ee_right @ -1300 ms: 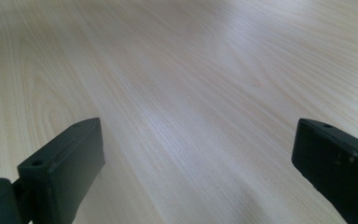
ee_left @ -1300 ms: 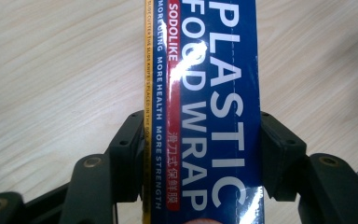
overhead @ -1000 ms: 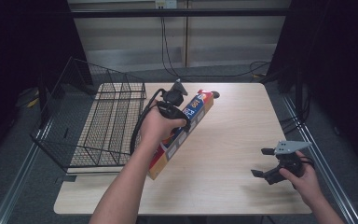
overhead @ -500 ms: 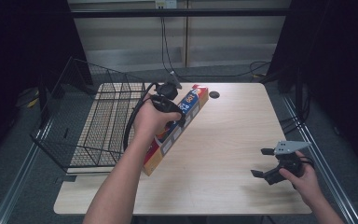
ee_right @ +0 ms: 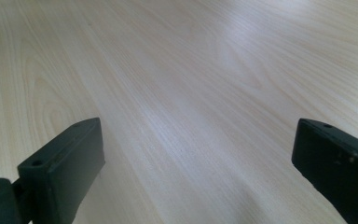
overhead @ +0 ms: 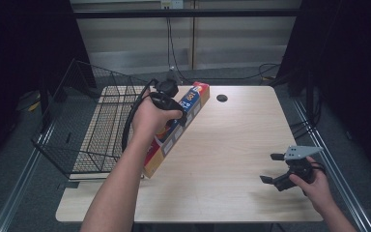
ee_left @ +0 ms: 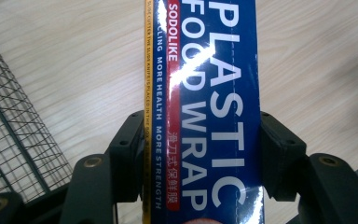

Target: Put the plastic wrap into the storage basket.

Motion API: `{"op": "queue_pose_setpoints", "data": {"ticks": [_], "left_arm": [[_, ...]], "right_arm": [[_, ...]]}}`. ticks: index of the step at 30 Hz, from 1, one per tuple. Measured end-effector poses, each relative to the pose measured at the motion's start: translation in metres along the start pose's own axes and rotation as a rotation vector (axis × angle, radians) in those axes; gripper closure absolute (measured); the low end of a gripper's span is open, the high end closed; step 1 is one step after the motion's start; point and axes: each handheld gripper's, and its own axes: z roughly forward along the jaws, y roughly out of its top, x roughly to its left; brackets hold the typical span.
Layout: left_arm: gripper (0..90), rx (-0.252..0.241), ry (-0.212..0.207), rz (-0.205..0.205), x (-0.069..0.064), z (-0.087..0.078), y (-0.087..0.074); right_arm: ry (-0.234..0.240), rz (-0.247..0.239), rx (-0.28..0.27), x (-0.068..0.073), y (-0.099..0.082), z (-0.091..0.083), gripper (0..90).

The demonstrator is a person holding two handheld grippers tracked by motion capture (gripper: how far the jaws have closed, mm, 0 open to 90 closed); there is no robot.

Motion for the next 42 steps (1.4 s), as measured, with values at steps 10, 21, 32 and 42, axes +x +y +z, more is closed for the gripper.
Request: {"op": "queue_pose_setpoints", "data": {"ticks": [10, 21, 32, 42], "left_arm": [[42.8, 0.000, 0.018, -0.023, 0.007, -0.015, 0.000], [42.8, 0.005, 0.035, -0.034, 0.015, -0.025, 0.000], [42.9, 0.016, 0.063, -0.047, 0.019, -0.035, 0.000], [43.0, 0.013, 0.082, -0.059, 0.025, -0.047, -0.001]], "right_arm": [[-0.001, -0.001, -0.001, 0.000, 0.000, 0.000, 2.2], [-0.005, 0.000, -0.001, 0.000, 0.000, -0.001, 2.2], [-0.005, -0.001, -0.001, 0.000, 0.001, 0.000, 2.2], [-0.002, 0.006, -0.005, 0.000, 0.001, -0.001, 2.2]]}}
